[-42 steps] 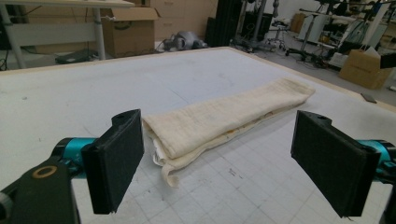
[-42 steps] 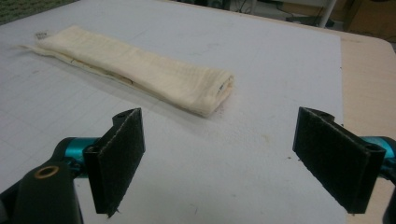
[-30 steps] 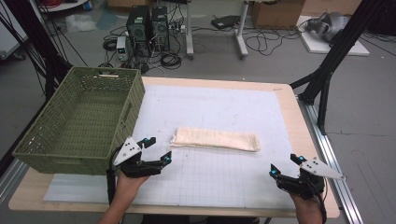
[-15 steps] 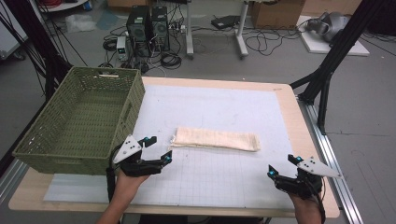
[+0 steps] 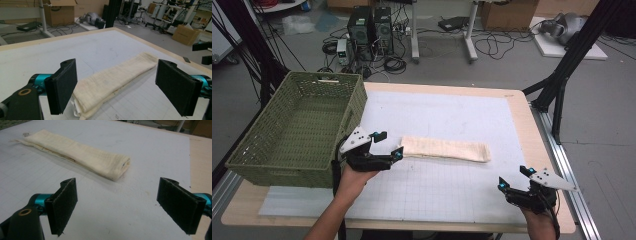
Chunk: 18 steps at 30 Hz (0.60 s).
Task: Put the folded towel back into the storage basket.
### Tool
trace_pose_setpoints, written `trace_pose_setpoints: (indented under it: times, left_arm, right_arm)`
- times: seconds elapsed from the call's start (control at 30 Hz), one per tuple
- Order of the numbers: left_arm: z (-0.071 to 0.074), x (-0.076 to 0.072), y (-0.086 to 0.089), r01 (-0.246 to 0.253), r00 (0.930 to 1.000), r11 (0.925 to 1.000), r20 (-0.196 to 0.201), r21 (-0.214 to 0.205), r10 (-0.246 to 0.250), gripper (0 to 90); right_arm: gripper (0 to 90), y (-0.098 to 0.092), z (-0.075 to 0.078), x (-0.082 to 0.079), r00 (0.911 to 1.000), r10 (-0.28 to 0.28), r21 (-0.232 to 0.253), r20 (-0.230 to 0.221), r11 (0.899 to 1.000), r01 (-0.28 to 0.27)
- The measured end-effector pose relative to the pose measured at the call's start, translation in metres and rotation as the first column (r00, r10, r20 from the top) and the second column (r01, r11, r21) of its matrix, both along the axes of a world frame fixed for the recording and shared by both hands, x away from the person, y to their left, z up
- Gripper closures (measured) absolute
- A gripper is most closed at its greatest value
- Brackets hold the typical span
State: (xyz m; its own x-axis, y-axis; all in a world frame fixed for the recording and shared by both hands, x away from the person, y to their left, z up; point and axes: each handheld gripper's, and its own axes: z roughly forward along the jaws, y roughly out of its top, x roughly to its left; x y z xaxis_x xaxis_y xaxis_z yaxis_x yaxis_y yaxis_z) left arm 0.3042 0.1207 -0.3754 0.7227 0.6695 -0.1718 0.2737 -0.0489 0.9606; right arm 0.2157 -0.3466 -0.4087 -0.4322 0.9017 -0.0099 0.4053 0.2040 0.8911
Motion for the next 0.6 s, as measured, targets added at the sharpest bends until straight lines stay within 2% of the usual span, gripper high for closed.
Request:
trace_pose_setpoints:
  times: [0.23,0.27,0.3,0.33,0.43,0.47,0.5,0.6]
  left_arm:
    - [-0.002,0.020,-0.012,-0.002,0.9989,0.9997,-0.047,0.023,0.003,20.6]
    - [-0.004,0.023,-0.014,-0.005,0.9980,0.9997,-0.063,0.024,0.006,20.6]
    - [-0.009,0.029,-0.017,-0.006,0.9962,0.9990,-0.086,0.044,0.010,21.8]
    - [-0.009,0.029,-0.017,-0.006,0.9962,0.9990,-0.086,0.044,0.010,23.1]
    - [-0.017,0.037,-0.022,-0.035,0.9922,0.9940,-0.115,0.103,0.047,24.1]
    - [-0.022,0.043,-0.024,-0.051,0.9882,0.9910,-0.137,0.124,0.068,24.1]
    - [-0.022,0.043,-0.024,-0.051,0.9882,0.9910,-0.137,0.124,0.068,24.1]
    - [-0.029,0.050,-0.026,-0.073,0.9811,0.9885,-0.169,0.133,0.095,24.2]
  right_arm:
    - [15.4,0.001,0.000,0.000,1.0000,0.005,0.003,0.006,1.000,-0.005]
    - [15.4,0.001,0.000,0.000,1.0000,0.005,0.003,0.006,1.000,-0.005]
    - [15.4,0.001,0.000,0.000,1.0000,0.005,0.005,0.004,1.000,-0.005]
    - [15.4,0.001,0.000,0.000,1.0000,0.005,0.005,0.004,1.000,-0.005]
    - [15.4,-0.001,0.000,0.000,1.0000,-0.003,0.007,0.005,1.000,0.003]
    - [15.4,-0.001,0.000,0.000,1.0000,-0.004,0.008,0.001,1.000,0.004]
    - [15.4,-0.001,0.000,0.000,1.0000,-0.004,0.008,0.001,1.000,0.004]
    - [15.4,-0.002,0.000,0.001,1.0000,-0.009,0.006,-0.001,1.000,0.009]
